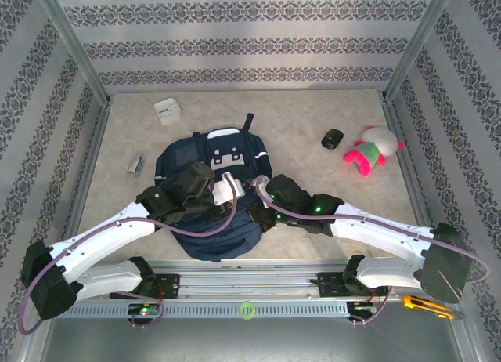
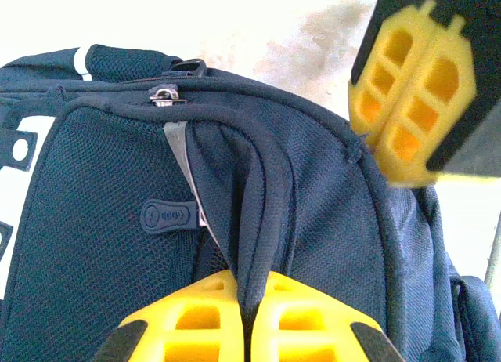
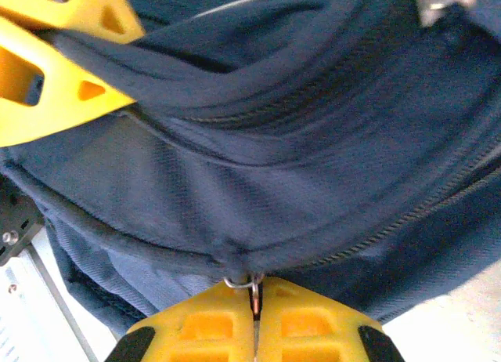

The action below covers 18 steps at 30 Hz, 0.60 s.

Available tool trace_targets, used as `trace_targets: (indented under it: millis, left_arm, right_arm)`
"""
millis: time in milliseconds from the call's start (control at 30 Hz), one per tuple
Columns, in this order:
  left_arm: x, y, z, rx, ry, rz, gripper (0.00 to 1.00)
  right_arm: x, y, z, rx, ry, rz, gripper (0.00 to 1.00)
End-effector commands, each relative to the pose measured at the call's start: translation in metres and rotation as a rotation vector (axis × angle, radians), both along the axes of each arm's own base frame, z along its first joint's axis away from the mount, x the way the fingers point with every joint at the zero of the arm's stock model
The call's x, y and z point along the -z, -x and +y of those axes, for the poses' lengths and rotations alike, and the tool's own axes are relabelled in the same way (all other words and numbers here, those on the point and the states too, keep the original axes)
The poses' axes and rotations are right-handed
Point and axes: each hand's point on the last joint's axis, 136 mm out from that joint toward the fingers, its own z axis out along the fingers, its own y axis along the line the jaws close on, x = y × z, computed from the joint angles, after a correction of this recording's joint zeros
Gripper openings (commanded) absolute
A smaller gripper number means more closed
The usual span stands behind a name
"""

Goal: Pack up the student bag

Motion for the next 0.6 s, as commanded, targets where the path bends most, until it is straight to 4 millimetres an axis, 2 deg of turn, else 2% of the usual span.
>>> trace_targets:
  millis: [0, 133, 267, 433, 567]
  left_arm:
    - [-0.01, -0.004, 0.01, -0.02, -0.01, -0.035, 0.0]
    - [-0.005, 0.0, 0.018, -0.023, -0.035, -0.025, 0.0]
    - [-0.005, 0.016, 0.014, 0.054, -0.016, 0.009, 0.0]
    - [-0.012, 0.04, 0.003, 0.181, 0.056, 0.044, 0.0]
    - [-0.013, 0.053, 0.003, 0.241, 0.068, 0.053, 0.0]
  right_arm:
    - [0.002, -0.017, -0.032, 0.126, 0.024, 0.012, 0.0]
    - [0.003, -0.023, -0.045, 0.155, 0.004, 0.029, 0.0]
    - [0.006, -0.033, -0.048, 0.168, 0.007, 0.04, 0.0]
    - [0.01, -0.06, -0.05, 0.217, -0.029, 0.054, 0.0]
    - [0.01, -0.088, -0.055, 0.267, -0.082, 0.067, 0.0]
